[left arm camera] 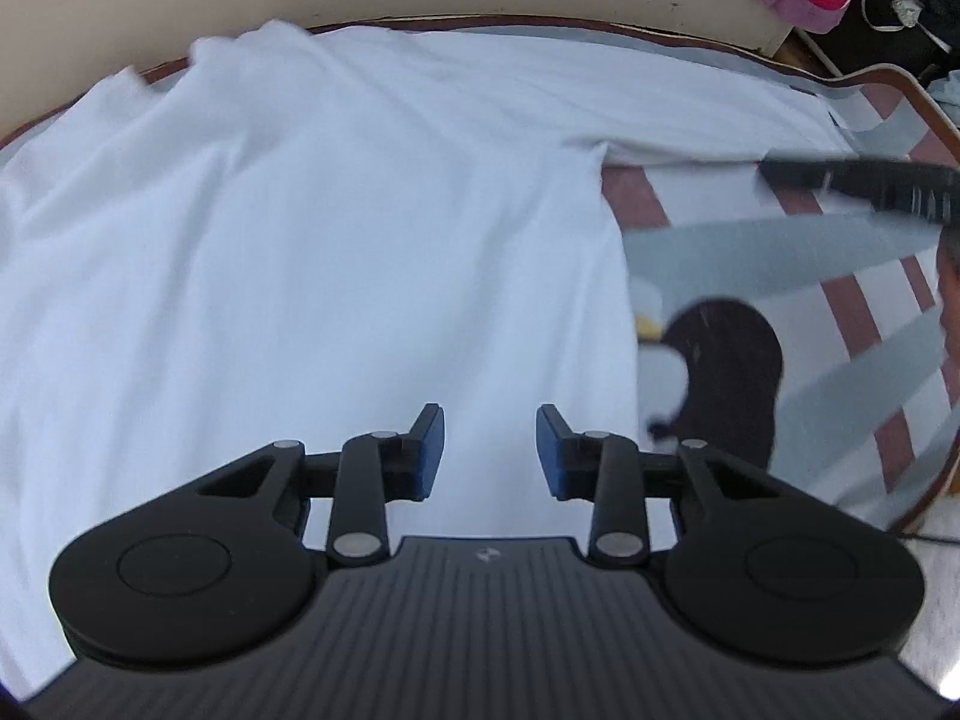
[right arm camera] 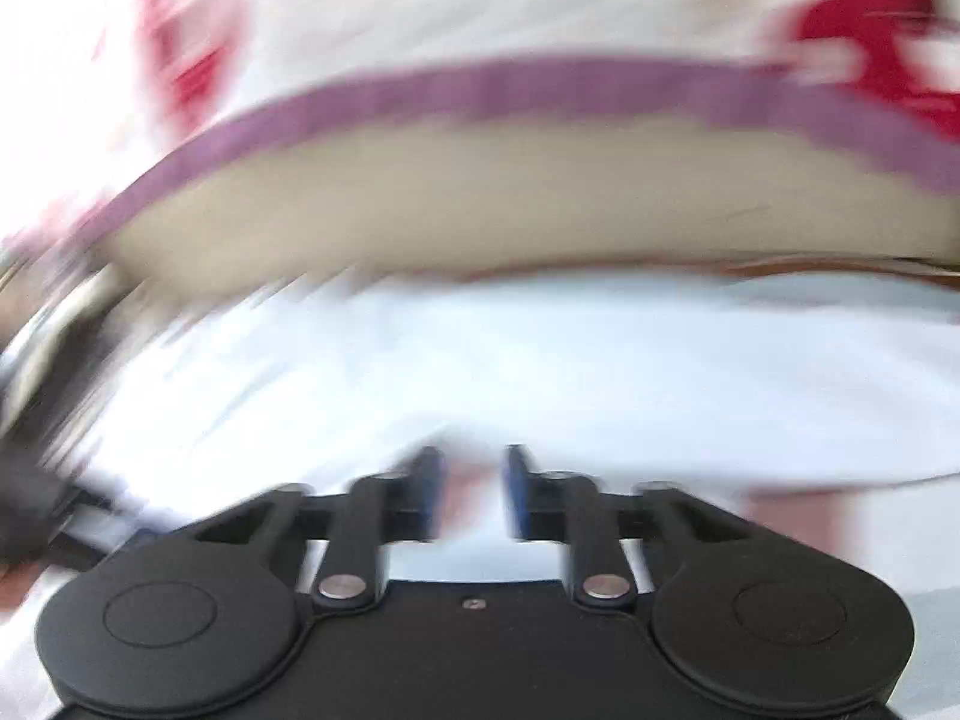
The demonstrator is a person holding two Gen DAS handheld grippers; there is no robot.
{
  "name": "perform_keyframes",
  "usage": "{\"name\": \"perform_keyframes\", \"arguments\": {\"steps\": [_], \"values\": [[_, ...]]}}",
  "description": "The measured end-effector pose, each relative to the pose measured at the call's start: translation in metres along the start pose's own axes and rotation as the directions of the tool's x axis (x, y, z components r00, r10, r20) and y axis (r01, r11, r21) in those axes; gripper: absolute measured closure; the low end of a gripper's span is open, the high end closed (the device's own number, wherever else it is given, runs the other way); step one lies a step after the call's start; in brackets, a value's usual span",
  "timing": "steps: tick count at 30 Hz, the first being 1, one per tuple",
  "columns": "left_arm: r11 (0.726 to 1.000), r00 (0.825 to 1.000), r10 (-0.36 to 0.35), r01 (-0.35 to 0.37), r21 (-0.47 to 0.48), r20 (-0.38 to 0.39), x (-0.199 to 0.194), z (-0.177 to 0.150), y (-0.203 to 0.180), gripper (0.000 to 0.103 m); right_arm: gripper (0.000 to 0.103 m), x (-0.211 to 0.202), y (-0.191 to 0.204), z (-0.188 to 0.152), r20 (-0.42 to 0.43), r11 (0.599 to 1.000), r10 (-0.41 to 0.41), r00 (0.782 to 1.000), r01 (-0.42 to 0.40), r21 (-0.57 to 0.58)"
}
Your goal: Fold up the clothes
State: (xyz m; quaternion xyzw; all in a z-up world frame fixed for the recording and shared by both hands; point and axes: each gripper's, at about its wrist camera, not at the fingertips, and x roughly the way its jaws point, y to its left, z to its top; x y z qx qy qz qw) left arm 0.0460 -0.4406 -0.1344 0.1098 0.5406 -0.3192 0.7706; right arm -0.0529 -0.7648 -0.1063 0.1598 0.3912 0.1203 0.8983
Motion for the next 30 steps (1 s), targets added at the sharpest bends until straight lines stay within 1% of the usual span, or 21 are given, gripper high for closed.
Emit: {"name": "perform_keyframes", "arguments": {"steps": [1,3,4,6,8,9,10,11,12,13,14,15,17,18,19,20,22,24,25,27,30], "values": [[1.000,1.000,-0.005,0.005,-0.001,0.010,-0.007,-0.009,0.001,0.070,0.094,0.007,0.017,-0.005,-0.049,0.999,0.035,0.998,-0.036,-0.023],[1.000,1.000,0.002,-0.002,0.000,0.015,-0.019,-0.027,0.005,0.070,0.094,0.026,0.041,-0.014,-0.128,0.995,0.100,0.987,-0.102,-0.009],[1.000,1.000,0.011,-0.011,0.000,0.011,-0.024,-0.035,0.007,0.070,0.094,0.039,0.052,-0.021,-0.190,0.992,0.127,0.973,-0.128,0.007],[0.999,0.999,0.035,-0.035,0.024,0.008,-0.034,-0.051,0.011,0.069,0.089,0.060,0.066,-0.036,-0.286,0.993,0.112,0.952,-0.116,0.004],[0.989,0.993,0.108,-0.113,0.094,0.056,-0.046,-0.066,0.011,0.066,0.087,0.076,0.074,-0.046,-0.379,0.999,0.032,0.925,-0.045,-0.025],[0.981,0.986,0.143,-0.153,0.121,0.087,-0.053,-0.073,0.011,0.065,0.087,0.079,0.079,-0.049,-0.400,0.999,-0.002,0.916,-0.018,-0.047],[0.971,0.978,0.175,-0.191,0.145,0.118,-0.059,-0.080,0.012,0.064,0.086,0.079,0.084,-0.049,-0.408,0.998,-0.005,0.913,-0.021,-0.058],[0.967,0.973,0.190,-0.208,0.149,0.131,-0.062,-0.086,0.015,0.062,0.085,0.079,0.088,-0.048,-0.415,0.997,-0.003,0.910,-0.027,-0.068],[0.963,0.969,0.203,-0.224,0.150,0.143,-0.066,-0.092,0.018,0.060,0.077,0.081,0.090,-0.047,-0.421,0.998,0.006,0.907,-0.031,-0.055],[0.965,0.968,0.207,-0.226,0.137,0.139,-0.067,-0.098,0.024,0.060,0.057,0.083,0.092,-0.046,-0.428,0.999,0.016,0.904,-0.035,-0.038],[0.966,0.968,0.211,-0.228,0.123,0.136,-0.069,-0.103,0.029,0.060,0.052,0.089,0.094,-0.047,-0.442,0.999,0.007,0.897,-0.022,-0.029],[0.967,0.967,0.216,-0.231,0.108,0.132,-0.070,-0.108,0.035,0.060,0.050,0.091,0.098,-0.048,-0.421,0.999,-0.003,0.907,-0.015,-0.041],[0.966,0.963,0.240,-0.249,0.067,0.124,-0.069,-0.115,0.046,0.060,0.050,0.094,0.111,-0.052,-0.398,0.994,-0.064,0.915,0.021,-0.111],[0.965,0.961,0.251,-0.258,0.045,0.119,-0.068,-0.118,0.052,0.060,0.058,0.095,0.119,-0.054,-0.387,0.987,-0.095,0.917,0.038,-0.154],[0.965,0.959,0.260,-0.263,0.013,0.110,-0.067,-0.120,0.060,0.060,0.088,0.095,0.129,-0.059,-0.362,0.971,-0.139,0.922,0.056,-0.231],[0.966,0.961,0.258,-0.258,-0.020,0.098,-0.066,-0.122,0.067,0.060,0.098,0.095,0.139,-0.064,-0.349,0.953,-0.167,0.922,0.059,-0.298],[0.965,0.964,0.255,-0.249,-0.085,0.077,-0.065,-0.126,0.082,0.060,0.098,0.094,0.157,-0.075,-0.323,0.903,-0.215,0.922,0.061,-0.425],[0.961,0.962,0.263,-0.253,-0.112,0.078,-0.073,-0.135,0.092,0.060,0.099,0.081,0.164,-0.074,-0.315,0.871,-0.287,0.905,0.109,-0.479],[0.959,0.961,0.266,-0.255,-0.126,0.079,-0.077,-0.139,0.096,0.059,0.099,0.070,0.159,-0.072,-0.314,0.870,-0.314,0.896,0.139,-0.473],[0.953,0.958,0.276,-0.261,-0.152,0.080,-0.085,-0.147,0.106,0.052,0.099,0.055,0.148,-0.070,-0.322,0.877,-0.351,0.879,0.188,-0.442],[0.930,0.943,0.330,-0.315,-0.189,0.049,-0.089,-0.163,0.126,0.051,0.099,0.054,0.127,-0.071,-0.379,0.918,-0.339,0.861,0.214,-0.335]]}}
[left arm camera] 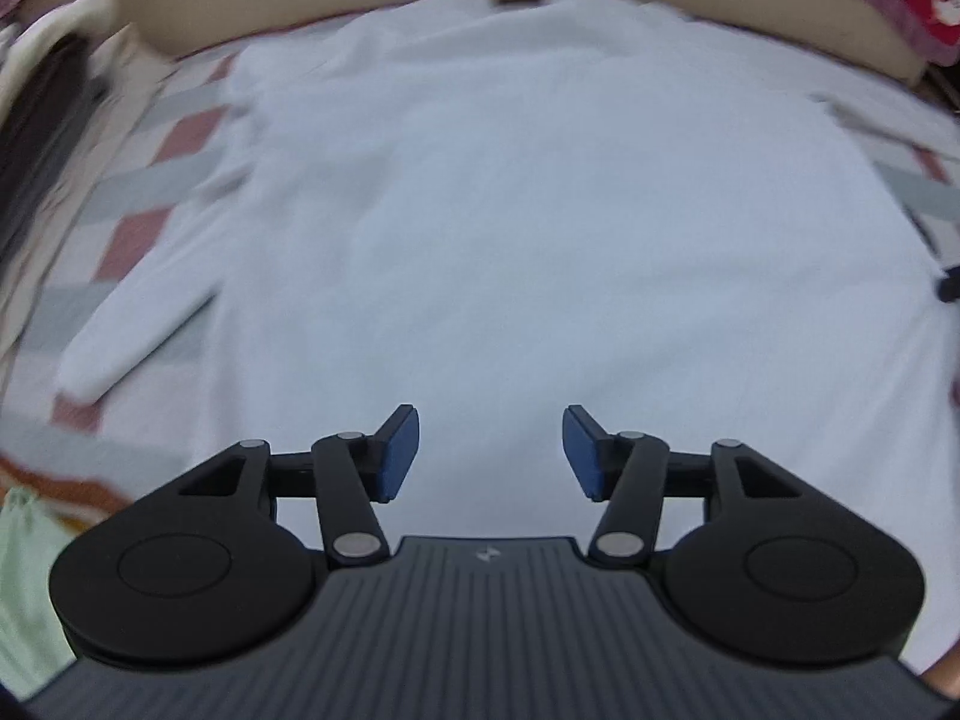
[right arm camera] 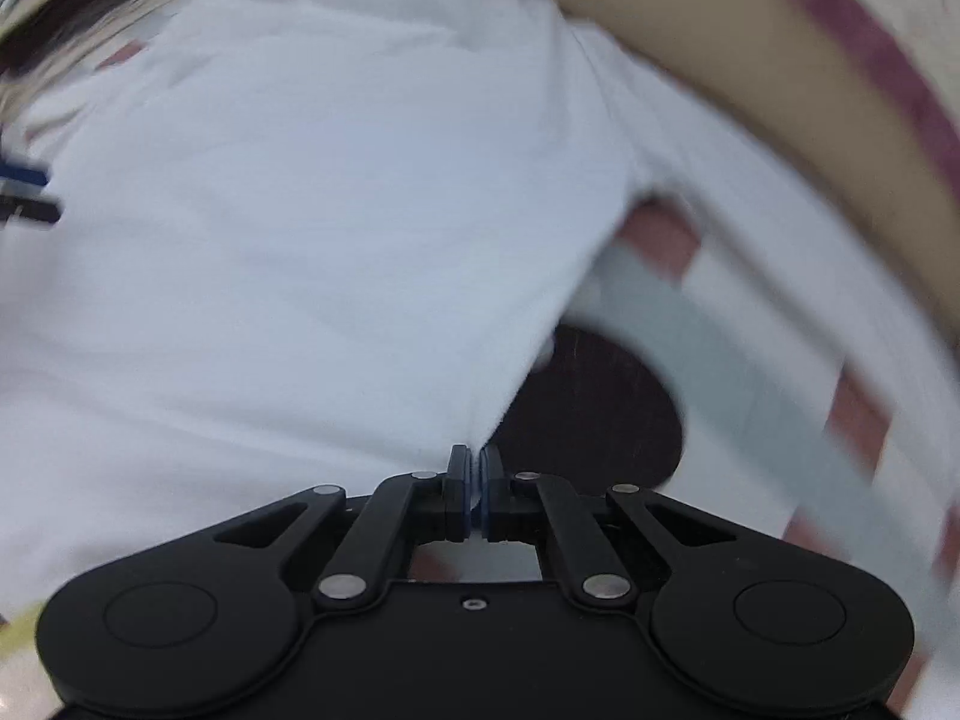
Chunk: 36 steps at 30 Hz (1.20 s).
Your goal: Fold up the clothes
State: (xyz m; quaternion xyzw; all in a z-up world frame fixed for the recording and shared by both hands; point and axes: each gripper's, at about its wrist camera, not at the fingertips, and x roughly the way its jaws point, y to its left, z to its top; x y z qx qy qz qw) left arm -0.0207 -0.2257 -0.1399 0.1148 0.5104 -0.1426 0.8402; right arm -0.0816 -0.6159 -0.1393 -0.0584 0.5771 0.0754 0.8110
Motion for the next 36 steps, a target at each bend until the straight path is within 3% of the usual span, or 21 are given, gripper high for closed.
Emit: {"name": "perform_keyframes", "arguments": {"steps": [5,6,7,9,10,12,14,16,18,21,23,24,27,29,30,31,32,34,35,36], "values": [[0.988,0.998,0.041,-0.047,-0.148,-0.038,-0.007,-0.015,0.060,0.051,0.088,0.019,-0.017,0.000,-0.051,0.981,0.065,0.997,-0.054,0.184],[0.983,0.998,0.050,-0.055,-0.177,-0.030,-0.011,-0.019,0.073,0.050,0.082,0.018,-0.023,0.000,-0.069,0.971,0.106,0.992,-0.088,0.224],[0.977,0.998,0.060,-0.063,-0.206,-0.022,-0.016,-0.022,0.086,0.050,0.070,0.017,-0.024,-0.006,-0.090,0.957,0.164,0.982,-0.136,0.256],[0.962,0.996,0.083,-0.085,-0.260,-0.018,-0.025,-0.030,0.110,0.047,0.057,0.020,-0.030,-0.006,-0.159,0.920,0.311,0.937,-0.255,0.296],[0.957,0.996,0.087,-0.092,-0.276,-0.030,-0.027,-0.035,0.119,0.047,0.057,0.021,-0.032,-0.004,-0.204,0.905,0.370,0.906,-0.301,0.301],[0.946,0.994,0.092,-0.104,-0.307,-0.054,-0.030,-0.045,0.136,0.047,0.057,0.021,-0.032,0.005,-0.298,0.899,0.415,0.860,-0.338,0.277],[0.946,0.996,0.065,-0.081,-0.314,-0.062,-0.031,-0.054,0.139,0.047,0.054,0.017,-0.034,0.013,-0.352,0.903,0.423,0.835,-0.360,0.232],[0.945,0.997,0.038,-0.058,-0.321,-0.069,-0.031,-0.063,0.143,0.046,0.042,0.013,-0.040,0.015,-0.313,0.892,0.441,0.841,-0.370,0.262],[0.938,0.998,0.003,-0.026,-0.347,-0.067,-0.029,-0.071,0.144,0.039,0.041,0.019,-0.047,0.001,-0.232,0.832,0.511,0.828,-0.408,0.375],[0.922,0.998,-0.037,0.011,-0.387,-0.060,-0.024,-0.079,0.143,0.038,0.041,0.034,-0.045,-0.031,-0.125,0.735,0.578,0.806,-0.448,0.509],[0.929,0.997,-0.033,0.003,-0.369,-0.075,-0.023,-0.079,0.142,0.038,0.038,0.038,-0.033,-0.058,-0.068,0.698,0.579,0.812,-0.451,0.556],[0.932,0.996,-0.033,0.001,-0.363,-0.082,-0.023,-0.079,0.142,0.038,0.031,0.031,-0.029,-0.070,0.001,0.674,0.569,0.823,-0.467,0.572],[0.915,0.993,-0.075,0.032,-0.402,-0.093,-0.024,-0.081,0.149,0.038,0.032,0.014,-0.022,-0.109,0.198,0.600,0.492,0.848,-0.495,0.629],[0.913,0.993,-0.074,0.030,-0.407,-0.094,-0.022,-0.083,0.148,0.038,0.036,0.011,-0.008,-0.130,0.288,0.585,0.470,0.835,-0.538,0.607],[0.915,0.993,-0.071,0.026,-0.403,-0.096,-0.020,-0.083,0.146,0.035,0.054,0.012,-0.002,-0.136,0.315,0.583,0.460,0.830,-0.550,0.598],[0.919,0.992,-0.070,0.023,-0.393,-0.105,-0.016,-0.083,0.144,0.032,0.083,0.014,0.004,-0.142,0.339,0.582,0.451,0.826,-0.560,0.589],[0.925,0.991,-0.073,0.025,-0.378,-0.113,-0.013,-0.082,0.141,0.027,0.093,0.019,0.011,-0.146,0.357,0.574,0.455,0.816,-0.575,0.584],[0.938,0.994,-0.062,0.026,-0.345,-0.094,-0.012,-0.080,0.136,0.035,0.093,0.012,0.013,-0.147,0.414,0.578,0.417,0.809,-0.587,0.566],[0.946,0.996,-0.052,0.026,-0.322,-0.072,-0.015,-0.079,0.133,0.078,0.093,0.003,0.011,-0.146,0.449,0.582,0.394,0.802,-0.595,0.554],[0.961,0.999,-0.036,0.026,-0.276,-0.032,-0.023,-0.077,0.130,0.101,0.093,-0.006,0.010,-0.146,0.483,0.587,0.370,0.794,-0.603,0.541]]}}
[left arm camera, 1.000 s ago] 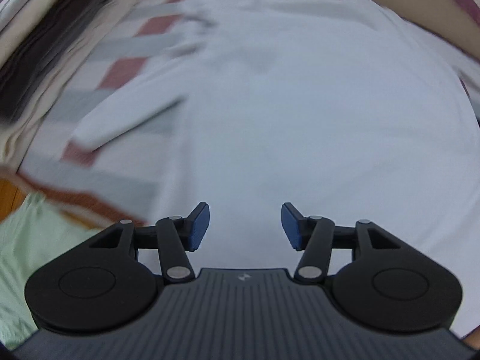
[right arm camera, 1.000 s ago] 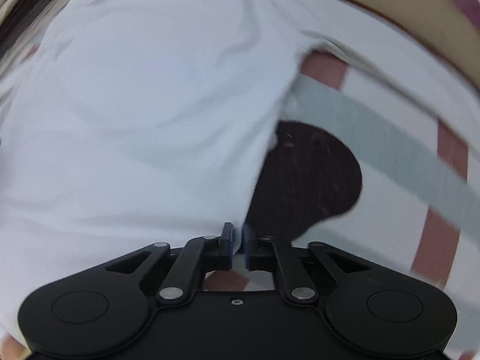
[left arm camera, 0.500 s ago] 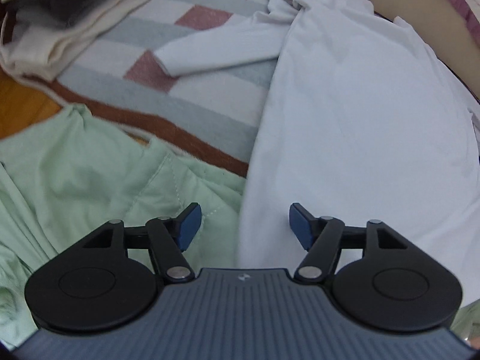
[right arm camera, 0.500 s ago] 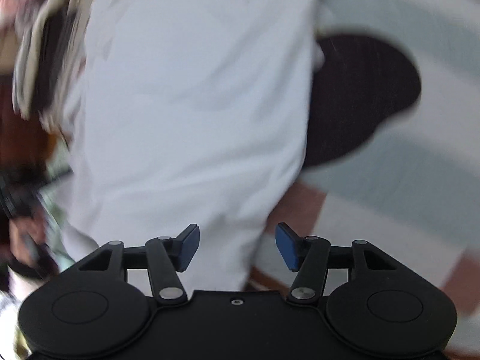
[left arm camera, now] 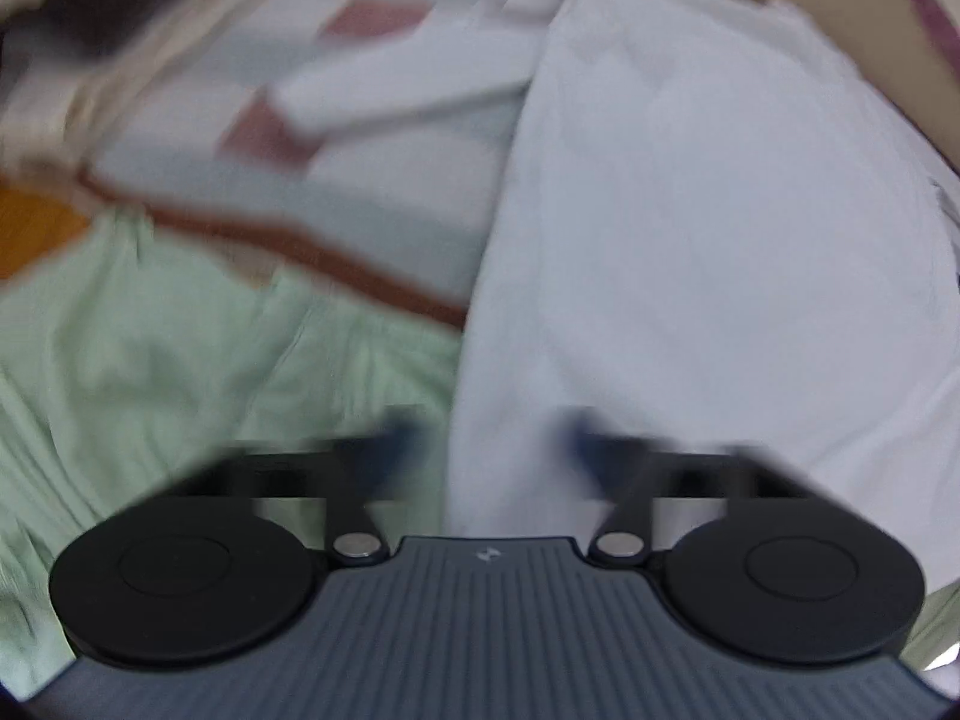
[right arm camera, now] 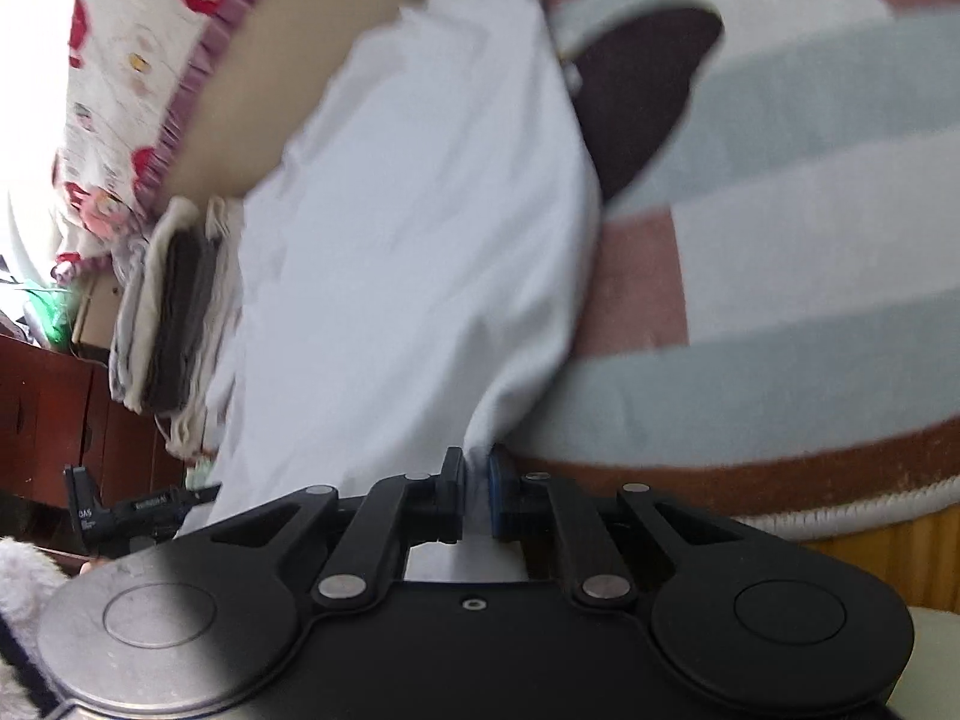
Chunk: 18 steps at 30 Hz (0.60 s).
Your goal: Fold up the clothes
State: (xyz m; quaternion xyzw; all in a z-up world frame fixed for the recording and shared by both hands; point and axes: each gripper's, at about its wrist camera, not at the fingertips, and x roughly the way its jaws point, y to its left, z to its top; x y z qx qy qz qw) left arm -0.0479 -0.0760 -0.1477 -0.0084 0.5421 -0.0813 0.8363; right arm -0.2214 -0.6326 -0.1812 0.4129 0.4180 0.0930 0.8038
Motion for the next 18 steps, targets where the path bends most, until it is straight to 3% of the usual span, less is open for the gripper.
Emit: {"name": "perform_keyframes", "arguments": {"steps": [2,4,7,13,15,17,18], "values": [[0.999,0.998,-0.034,0.031,0.040,0.062,-0.021,-0.001,-0.001,0.100,0.094,-0.040,0.007,0.014,0.123,0.997,0.069,0.990,-0.074,0.032],[0.997,0.992,-0.072,0.072,0.005,0.105,-0.044,-0.002,0.006,0.100,0.098,-0.076,0.014,0.010,0.210,0.990,0.113,0.971,-0.127,0.055],[0.992,0.985,-0.113,0.120,-0.048,0.130,-0.066,-0.009,0.021,0.100,0.098,-0.103,0.021,0.001,0.171,1.000,-0.003,0.985,0.000,0.021],[0.999,0.998,-0.044,0.043,0.022,0.050,-0.044,-0.031,0.010,0.100,0.098,-0.101,-0.007,-0.022,0.109,0.985,-0.167,0.980,0.160,0.064],[0.998,0.998,-0.034,0.031,0.046,0.056,-0.045,-0.037,0.005,0.100,0.099,-0.109,-0.002,-0.024,0.126,0.989,-0.141,0.982,0.134,0.062],[0.998,0.998,-0.045,0.042,0.053,0.050,-0.043,-0.040,0.006,0.100,0.099,-0.110,0.014,-0.020,0.117,0.984,-0.177,0.977,0.179,-0.004],[0.997,0.998,-0.052,0.050,0.053,0.039,-0.040,-0.040,0.007,0.098,0.099,-0.106,0.021,-0.017,0.097,0.969,-0.233,0.968,0.239,-0.059]]}}
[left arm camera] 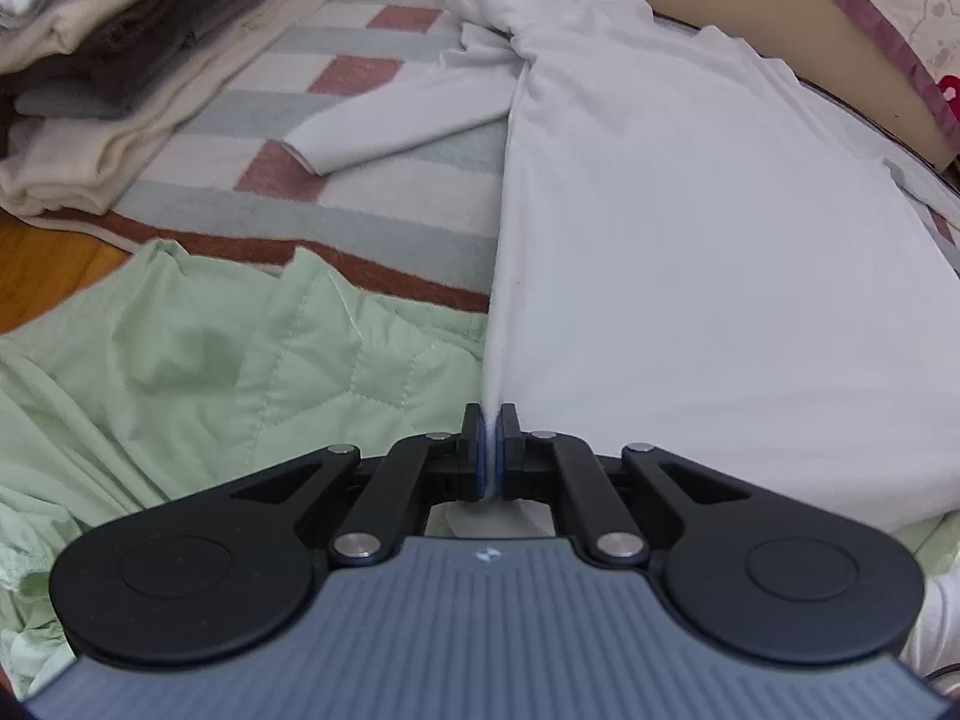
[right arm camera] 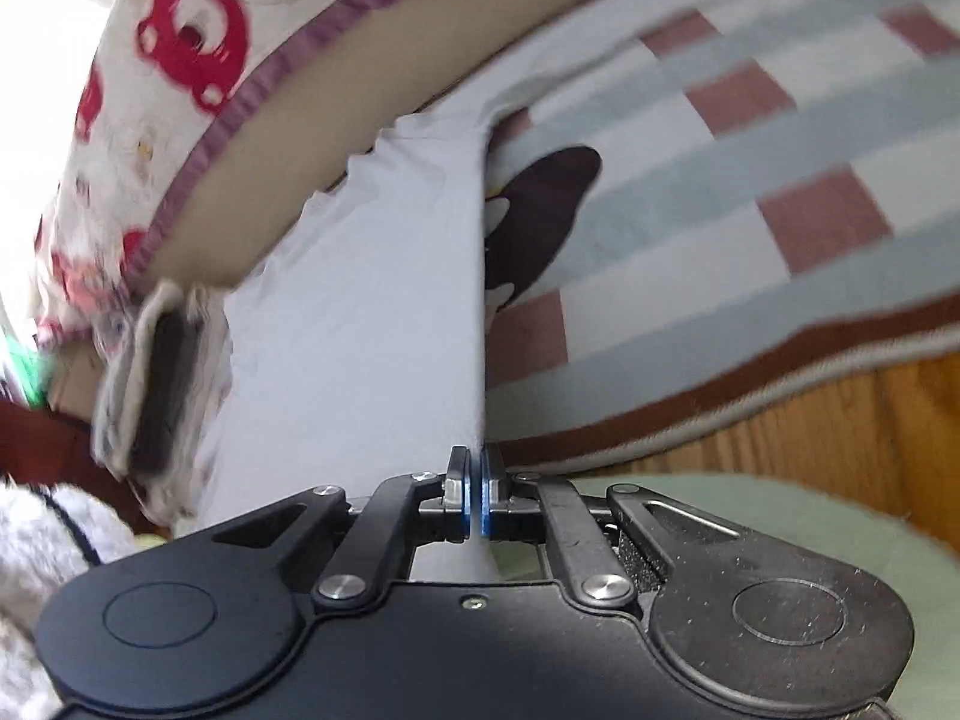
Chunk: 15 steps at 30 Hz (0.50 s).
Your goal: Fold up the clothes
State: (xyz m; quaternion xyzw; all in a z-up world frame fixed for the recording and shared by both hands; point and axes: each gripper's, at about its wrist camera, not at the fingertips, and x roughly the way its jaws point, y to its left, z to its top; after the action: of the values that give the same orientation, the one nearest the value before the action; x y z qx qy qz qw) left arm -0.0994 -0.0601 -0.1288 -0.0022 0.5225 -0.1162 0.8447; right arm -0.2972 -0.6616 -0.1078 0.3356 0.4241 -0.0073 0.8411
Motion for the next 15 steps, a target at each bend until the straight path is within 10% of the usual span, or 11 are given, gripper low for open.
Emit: {"name": "perform_keyframes", "arguments": {"steps": [3,6,11,15], "values": [[1.000,0.999,0.023,-0.023,-0.015,-0.039,0.010,0.006,0.006,0.080,0.096,0.032,0.011,-0.005,-0.127,0.958,-0.260,0.957,0.240,-0.156],[0.997,0.997,0.076,-0.076,-0.003,0.017,0.001,0.019,0.015,0.065,0.076,0.051,0.038,-0.008,-0.098,0.816,-0.520,0.848,0.460,-0.351],[0.991,0.985,0.129,-0.131,0.012,0.115,-0.010,0.077,0.054,0.055,0.058,0.047,0.086,0.037,-0.020,0.855,-0.419,0.908,0.386,-0.347],[0.996,0.988,0.089,-0.090,0.004,0.126,0.002,0.144,0.074,0.055,0.058,0.087,0.170,0.074,0.007,0.772,-0.378,0.926,0.319,-0.550]]}}
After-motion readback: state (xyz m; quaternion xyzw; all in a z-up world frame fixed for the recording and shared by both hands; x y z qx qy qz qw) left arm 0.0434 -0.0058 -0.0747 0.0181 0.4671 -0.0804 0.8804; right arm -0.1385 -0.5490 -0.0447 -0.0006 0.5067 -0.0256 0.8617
